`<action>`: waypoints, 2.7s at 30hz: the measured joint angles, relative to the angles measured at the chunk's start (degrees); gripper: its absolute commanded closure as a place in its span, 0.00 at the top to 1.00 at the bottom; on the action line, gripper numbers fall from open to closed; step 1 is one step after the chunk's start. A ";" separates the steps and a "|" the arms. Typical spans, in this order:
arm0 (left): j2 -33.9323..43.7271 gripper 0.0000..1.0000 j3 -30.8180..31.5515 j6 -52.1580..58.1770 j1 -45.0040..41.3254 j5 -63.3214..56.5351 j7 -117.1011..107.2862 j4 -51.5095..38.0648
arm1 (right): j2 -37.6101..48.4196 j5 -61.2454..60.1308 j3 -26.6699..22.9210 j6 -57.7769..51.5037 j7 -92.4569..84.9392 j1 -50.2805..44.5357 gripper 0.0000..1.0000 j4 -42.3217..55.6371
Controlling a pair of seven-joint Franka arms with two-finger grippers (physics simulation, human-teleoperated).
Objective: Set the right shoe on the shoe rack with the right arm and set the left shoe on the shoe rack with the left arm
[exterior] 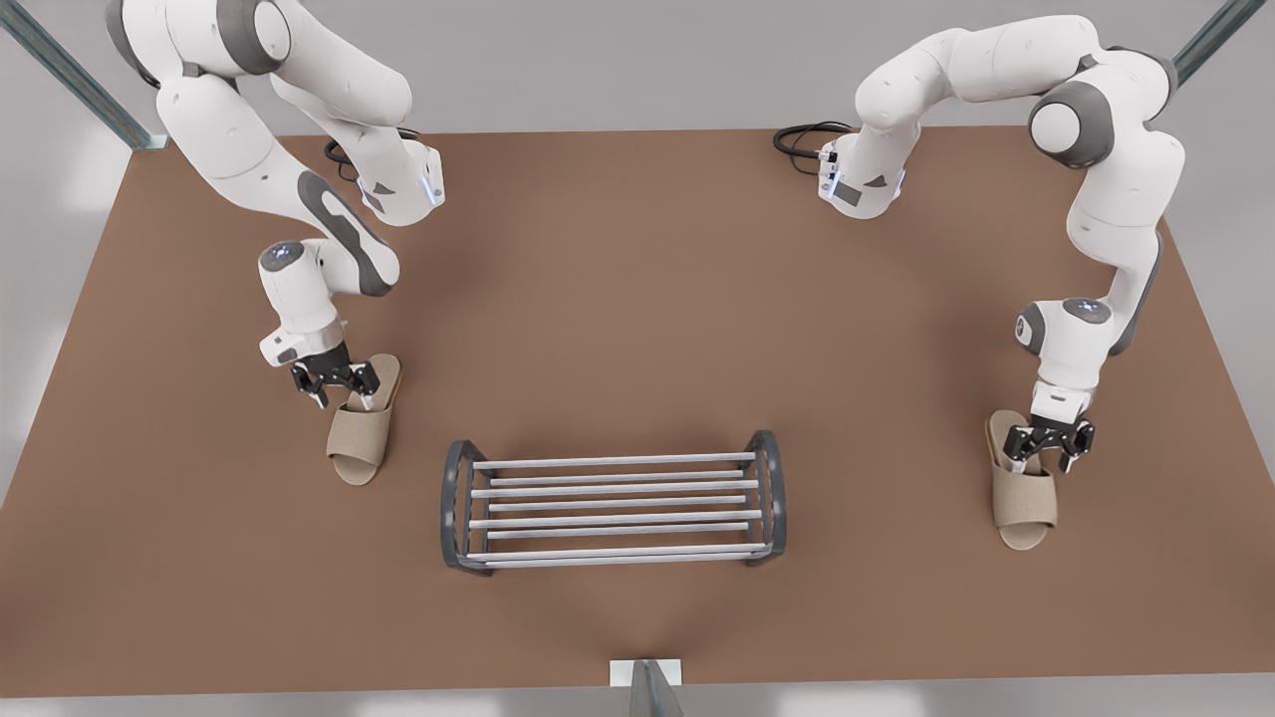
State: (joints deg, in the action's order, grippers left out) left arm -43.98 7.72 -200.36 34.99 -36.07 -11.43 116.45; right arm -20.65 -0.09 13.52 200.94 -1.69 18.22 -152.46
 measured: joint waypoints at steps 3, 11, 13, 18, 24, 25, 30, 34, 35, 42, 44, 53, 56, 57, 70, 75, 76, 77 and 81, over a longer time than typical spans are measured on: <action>-0.34 0.99 0.01 0.00 -0.06 -0.07 -0.03 -0.38 | -0.26 -0.06 0.01 0.01 0.00 -0.01 1.00 0.41; -1.16 0.99 0.00 -0.01 0.16 -0.94 -0.14 -2.59 | -0.95 -0.24 -0.02 0.02 -0.01 -0.28 1.00 1.35; -1.16 0.99 0.00 0.00 0.11 -0.98 -0.15 -3.63 | -1.24 -0.26 0.00 0.02 -0.01 -0.28 1.00 1.97; -1.30 0.99 0.00 0.01 0.10 -1.08 -0.16 -4.75 | -1.55 -0.37 -0.12 0.02 -0.01 -0.14 1.00 2.32; -2.47 0.99 0.00 0.01 -0.34 -1.11 -0.18 -5.80 | -2.21 -0.43 -0.24 0.02 -0.01 0.58 1.00 3.42; -2.52 0.98 0.00 0.01 -0.35 -1.12 -0.18 -5.88 | -2.51 -0.43 -0.25 0.02 -0.01 0.72 1.00 3.75; -2.49 0.49 0.00 0.03 -0.13 -1.70 -0.14 -5.95 | -2.79 -0.66 -0.20 0.02 0.00 0.84 0.99 4.08; -2.30 0.33 0.00 0.04 0.12 -1.65 -0.14 -6.02 | -2.81 -0.91 -0.17 0.01 0.04 1.01 0.62 4.09; -2.21 0.27 0.00 0.04 0.19 -1.53 -0.13 -6.03 | -2.81 -0.95 -0.12 0.01 0.06 1.18 0.59 4.09; -0.81 0.21 2.36 -0.01 1.61 1.12 -0.01 -5.96 | -2.58 -1.03 -0.08 0.00 0.15 1.84 0.36 4.09; -0.35 0.21 4.50 -0.02 1.77 2.15 -0.08 -5.94 | -2.43 -1.03 0.02 0.00 0.18 2.31 0.35 4.09; 11.08 0.21 13.08 6.46 0.87 3.55 -3.49 -5.14 | -1.71 -0.89 0.35 0.07 0.94 3.82 0.21 5.42; 17.22 0.21 14.81 13.26 -4.11 3.60 -6.07 -5.41 | -1.04 -0.88 0.36 0.07 1.29 3.85 0.21 6.16; 18.48 0.21 14.97 15.51 -6.30 3.60 -7.05 -5.77 | -0.97 -0.88 0.36 0.07 1.44 3.85 0.21 6.67; 20.15 0.21 14.63 56.84 -40.76 -2.77 -24.96 -31.39 | -0.27 -0.87 0.91 0.07 3.56 3.96 0.21 7.52; 15.09 0.21 11.45 72.27 -56.21 -9.53 -34.14 -41.00 | 0.61 -0.86 0.89 0.07 3.93 5.46 0.21 7.68; 13.60 0.21 8.26 74.62 -60.28 -10.35 -35.94 -42.89 | 0.83 -0.85 0.89 0.07 4.00 5.50 0.21 7.72; 11.96 0.21 4.56 76.56 -64.30 -10.97 -37.77 -44.05 | 1.22 -0.83 0.91 0.07 4.06 5.52 0.21 7.75; 5.23 0.21 -8.90 81.63 -75.64 -12.34 -44.49 -49.62 | 2.75 -0.81 0.98 0.03 4.36 5.60 0.21 7.77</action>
State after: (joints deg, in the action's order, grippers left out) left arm -38.75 -1.18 -118.73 -40.65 -48.41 -55.91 66.83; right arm -17.89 -0.90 14.49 200.96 2.67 23.82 -144.69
